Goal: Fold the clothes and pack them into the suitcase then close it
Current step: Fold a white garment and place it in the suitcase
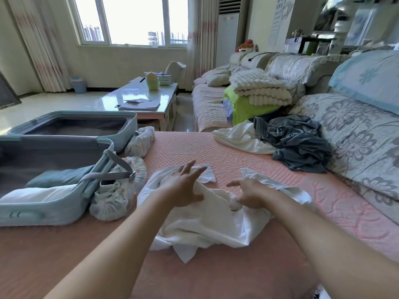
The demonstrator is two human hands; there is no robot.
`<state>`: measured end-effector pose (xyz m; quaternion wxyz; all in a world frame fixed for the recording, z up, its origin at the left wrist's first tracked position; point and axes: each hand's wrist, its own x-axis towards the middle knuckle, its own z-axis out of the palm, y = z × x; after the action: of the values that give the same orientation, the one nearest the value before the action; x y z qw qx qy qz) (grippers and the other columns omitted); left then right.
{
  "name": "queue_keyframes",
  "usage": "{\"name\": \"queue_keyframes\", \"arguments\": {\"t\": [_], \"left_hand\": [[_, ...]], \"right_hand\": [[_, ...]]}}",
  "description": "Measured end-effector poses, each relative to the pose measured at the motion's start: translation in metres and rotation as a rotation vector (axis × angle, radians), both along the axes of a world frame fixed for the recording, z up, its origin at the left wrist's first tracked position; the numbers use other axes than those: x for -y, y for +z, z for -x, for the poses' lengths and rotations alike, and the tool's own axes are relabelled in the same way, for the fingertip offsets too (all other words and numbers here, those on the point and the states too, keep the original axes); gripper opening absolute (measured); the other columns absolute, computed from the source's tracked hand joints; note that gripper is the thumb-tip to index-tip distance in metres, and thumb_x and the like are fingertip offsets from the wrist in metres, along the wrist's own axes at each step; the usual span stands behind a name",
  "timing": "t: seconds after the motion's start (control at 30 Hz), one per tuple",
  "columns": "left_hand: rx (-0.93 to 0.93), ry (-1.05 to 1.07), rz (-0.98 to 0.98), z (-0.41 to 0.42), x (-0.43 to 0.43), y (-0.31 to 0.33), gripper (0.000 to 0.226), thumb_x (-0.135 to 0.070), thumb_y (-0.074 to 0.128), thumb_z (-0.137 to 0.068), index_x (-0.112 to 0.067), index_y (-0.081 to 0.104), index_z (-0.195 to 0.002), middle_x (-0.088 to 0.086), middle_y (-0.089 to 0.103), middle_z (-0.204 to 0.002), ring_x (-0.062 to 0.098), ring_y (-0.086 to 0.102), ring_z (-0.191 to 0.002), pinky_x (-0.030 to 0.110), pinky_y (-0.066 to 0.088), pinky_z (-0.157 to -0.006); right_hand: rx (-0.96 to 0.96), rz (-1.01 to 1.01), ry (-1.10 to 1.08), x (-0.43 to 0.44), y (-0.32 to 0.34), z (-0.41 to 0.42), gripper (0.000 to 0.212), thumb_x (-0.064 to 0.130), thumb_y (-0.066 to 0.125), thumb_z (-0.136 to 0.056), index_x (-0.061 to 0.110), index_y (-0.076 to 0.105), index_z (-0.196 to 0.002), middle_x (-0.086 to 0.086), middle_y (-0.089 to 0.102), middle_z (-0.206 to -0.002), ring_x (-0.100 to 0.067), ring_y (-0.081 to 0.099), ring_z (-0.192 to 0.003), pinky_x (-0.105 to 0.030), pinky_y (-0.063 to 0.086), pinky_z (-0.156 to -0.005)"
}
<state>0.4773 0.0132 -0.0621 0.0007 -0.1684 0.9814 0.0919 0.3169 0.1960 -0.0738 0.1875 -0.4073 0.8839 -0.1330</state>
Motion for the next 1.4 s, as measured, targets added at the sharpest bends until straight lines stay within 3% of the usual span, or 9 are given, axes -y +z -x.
{"name": "queue_keyframes", "arguments": {"t": [0.1, 0.2, 0.3, 0.43, 0.7, 0.87, 1.03, 1.2, 1.4], "left_hand": [[-0.049, 0.04, -0.051, 0.002, 0.004, -0.004, 0.053, -0.024, 0.062, -0.089, -0.043, 0.05, -0.137, 0.0, 0.052, -0.141, 0.02, 0.055, -0.114, 0.029, 0.046, -0.092], [-0.049, 0.05, -0.129, -0.003, 0.016, 0.0, 0.033, -0.014, 0.059, -0.088, -0.042, 0.068, -0.103, -0.009, 0.062, -0.094, 0.014, 0.057, -0.08, 0.023, 0.046, -0.066], [-0.369, 0.021, -0.109, -0.011, 0.032, -0.001, 0.03, -0.007, 0.059, -0.086, -0.036, 0.065, -0.09, -0.005, 0.053, -0.092, 0.023, 0.057, -0.083, 0.035, 0.051, -0.074], [-0.898, 0.244, 0.101, -0.031, 0.047, 0.019, 0.027, 0.007, 0.055, -0.085, -0.014, 0.071, -0.083, 0.007, 0.051, -0.092, 0.023, 0.05, -0.074, 0.034, 0.045, -0.066], [0.399, 0.264, -0.334, -0.038, 0.034, 0.037, 0.011, -0.035, 0.074, -0.071, -0.025, 0.076, -0.068, -0.008, 0.064, -0.064, 0.015, 0.056, -0.063, 0.022, 0.045, -0.056], [-0.089, 0.074, -0.003, 0.002, 0.002, 0.027, 0.017, -0.038, 0.058, -0.093, -0.029, 0.072, -0.093, -0.005, 0.07, -0.095, 0.018, 0.066, -0.089, 0.031, 0.054, -0.076], [0.112, -0.016, 0.074, 0.027, -0.025, -0.005, 0.041, -0.054, 0.06, -0.087, -0.038, 0.061, -0.125, -0.012, 0.062, -0.124, 0.016, 0.059, -0.111, 0.03, 0.047, -0.082], [0.221, 0.086, 0.17, 0.04, -0.007, -0.011, 0.022, -0.031, 0.053, -0.091, -0.02, 0.067, -0.105, 0.002, 0.067, -0.107, 0.024, 0.064, -0.098, 0.037, 0.054, -0.086], [-0.096, 0.075, 0.206, 0.041, 0.012, 0.02, 0.023, -0.039, 0.049, -0.098, -0.026, 0.068, -0.097, -0.006, 0.065, -0.102, 0.021, 0.062, -0.094, 0.029, 0.046, -0.071]], "right_hand": [[-0.045, -0.267, 0.035, -0.001, -0.002, -0.003, 0.079, 0.024, 0.065, -0.081, 0.048, 0.032, -0.15, 0.001, 0.046, -0.149, -0.022, 0.053, -0.125, -0.033, 0.05, -0.092], [-0.189, -0.38, 0.066, -0.003, -0.003, -0.002, 0.06, 0.025, 0.069, -0.079, 0.037, 0.052, -0.136, -0.002, 0.057, -0.131, -0.023, 0.058, -0.113, -0.034, 0.051, -0.083], [-0.325, -0.303, -0.017, 0.0, -0.005, 0.004, 0.013, 0.024, 0.061, -0.085, 0.021, 0.065, -0.098, -0.007, 0.065, -0.108, -0.026, 0.063, -0.099, -0.033, 0.049, -0.076], [-0.457, 0.101, -0.314, -0.007, 0.006, 0.023, 0.013, 0.026, 0.047, -0.097, 0.018, 0.056, -0.1, -0.011, 0.066, -0.105, -0.032, 0.065, -0.096, -0.033, 0.043, -0.071], [-0.337, -0.063, -0.326, -0.01, 0.003, 0.029, 0.045, 0.037, 0.053, -0.09, 0.023, 0.053, -0.133, -0.009, 0.051, -0.134, -0.031, 0.05, -0.124, -0.039, 0.042, -0.1], [-0.333, 0.023, -0.174, 0.004, -0.008, 0.026, 0.041, 0.04, 0.057, -0.093, 0.032, 0.053, -0.133, -0.007, 0.046, -0.142, -0.029, 0.046, -0.13, -0.041, 0.038, -0.105], [-0.265, 0.151, -0.052, 0.009, -0.014, 0.032, 0.034, 0.015, 0.055, -0.095, 0.032, 0.06, -0.124, 0.003, 0.052, -0.138, -0.024, 0.053, -0.125, -0.034, 0.045, -0.096], [-0.17, -0.139, -0.045, 0.013, -0.031, 0.038, 0.062, 0.028, 0.052, -0.101, 0.03, 0.025, -0.157, -0.001, 0.036, -0.159, -0.024, 0.041, -0.141, -0.038, 0.04, -0.109], [-0.193, -0.013, -0.16, 0.015, -0.033, 0.062, 0.03, 0.042, 0.061, -0.092, 0.033, 0.064, -0.121, 0.003, 0.066, -0.123, -0.022, 0.061, -0.111, -0.032, 0.049, -0.087]]}}
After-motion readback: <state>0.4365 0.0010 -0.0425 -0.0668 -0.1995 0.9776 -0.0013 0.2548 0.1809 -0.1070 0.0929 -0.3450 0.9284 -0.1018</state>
